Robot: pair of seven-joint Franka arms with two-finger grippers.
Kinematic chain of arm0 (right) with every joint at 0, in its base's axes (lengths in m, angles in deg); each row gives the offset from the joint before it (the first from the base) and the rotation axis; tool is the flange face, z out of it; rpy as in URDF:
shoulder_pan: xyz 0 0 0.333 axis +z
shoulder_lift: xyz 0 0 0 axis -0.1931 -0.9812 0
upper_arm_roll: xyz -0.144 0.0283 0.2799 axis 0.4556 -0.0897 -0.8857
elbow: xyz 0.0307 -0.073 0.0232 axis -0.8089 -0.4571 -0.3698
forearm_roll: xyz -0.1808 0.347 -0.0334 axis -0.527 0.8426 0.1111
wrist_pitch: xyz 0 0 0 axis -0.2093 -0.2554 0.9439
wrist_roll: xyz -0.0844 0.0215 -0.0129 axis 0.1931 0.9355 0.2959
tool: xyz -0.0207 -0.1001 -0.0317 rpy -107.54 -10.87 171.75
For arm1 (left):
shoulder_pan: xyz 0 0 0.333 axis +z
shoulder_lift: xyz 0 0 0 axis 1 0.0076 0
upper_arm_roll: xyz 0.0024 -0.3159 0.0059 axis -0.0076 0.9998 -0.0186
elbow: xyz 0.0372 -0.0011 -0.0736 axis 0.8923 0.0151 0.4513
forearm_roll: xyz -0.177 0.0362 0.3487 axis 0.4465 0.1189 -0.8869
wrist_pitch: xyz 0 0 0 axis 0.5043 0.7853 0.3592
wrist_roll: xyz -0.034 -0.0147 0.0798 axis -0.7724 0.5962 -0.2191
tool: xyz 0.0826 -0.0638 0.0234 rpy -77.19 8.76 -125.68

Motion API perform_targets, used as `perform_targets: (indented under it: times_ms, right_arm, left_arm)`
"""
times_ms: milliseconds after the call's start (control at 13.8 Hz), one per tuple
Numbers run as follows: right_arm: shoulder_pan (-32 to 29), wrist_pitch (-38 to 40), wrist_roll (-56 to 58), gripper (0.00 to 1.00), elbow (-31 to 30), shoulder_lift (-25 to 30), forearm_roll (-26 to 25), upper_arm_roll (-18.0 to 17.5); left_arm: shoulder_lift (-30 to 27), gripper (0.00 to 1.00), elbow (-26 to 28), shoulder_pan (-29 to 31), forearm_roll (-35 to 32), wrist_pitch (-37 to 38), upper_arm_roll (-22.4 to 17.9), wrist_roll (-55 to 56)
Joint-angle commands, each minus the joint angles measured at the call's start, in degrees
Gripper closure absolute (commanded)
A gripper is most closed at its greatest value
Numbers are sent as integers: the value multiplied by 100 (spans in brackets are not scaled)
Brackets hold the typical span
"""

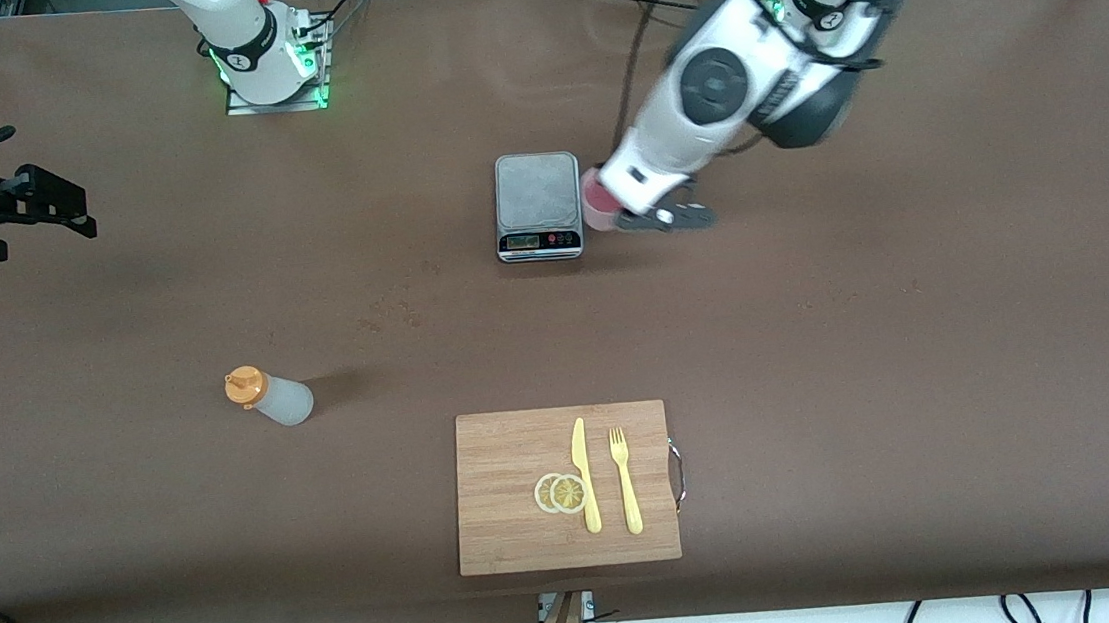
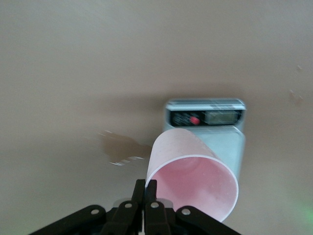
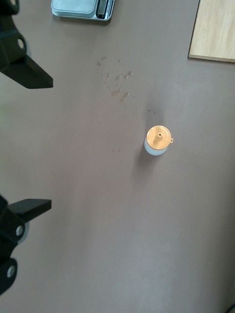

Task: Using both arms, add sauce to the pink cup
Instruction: 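Carry the pink cup with the left gripper over the scale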

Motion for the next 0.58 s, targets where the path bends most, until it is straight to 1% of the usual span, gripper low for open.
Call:
perform_targets:
  times_ms: [0,217,361,433,506]
  right_arm:
    - [15,48,59,0,-36,79,-25,-4]
    - [14,74,59,0,-36,88,-25,-4]
    - [15,65,59,0,-36,88,-25,-4]
    - [15,57,59,0,-36,88,-34,-4]
    - [15,48,68,0,-36,88,-34,-4]
  left_arm:
    - [551,100,-64,-614,-157,-516,-90,548]
    - [973,100,-72,-975,-904,-658,-90,1207]
    - [1045,100,-81,-977,-1029,-667,-90,1262]
    - [1054,77,-90,-968,-1029,-667,-90,1270]
    - [1063,26,-99,-985,-1029,-658,-99,1262]
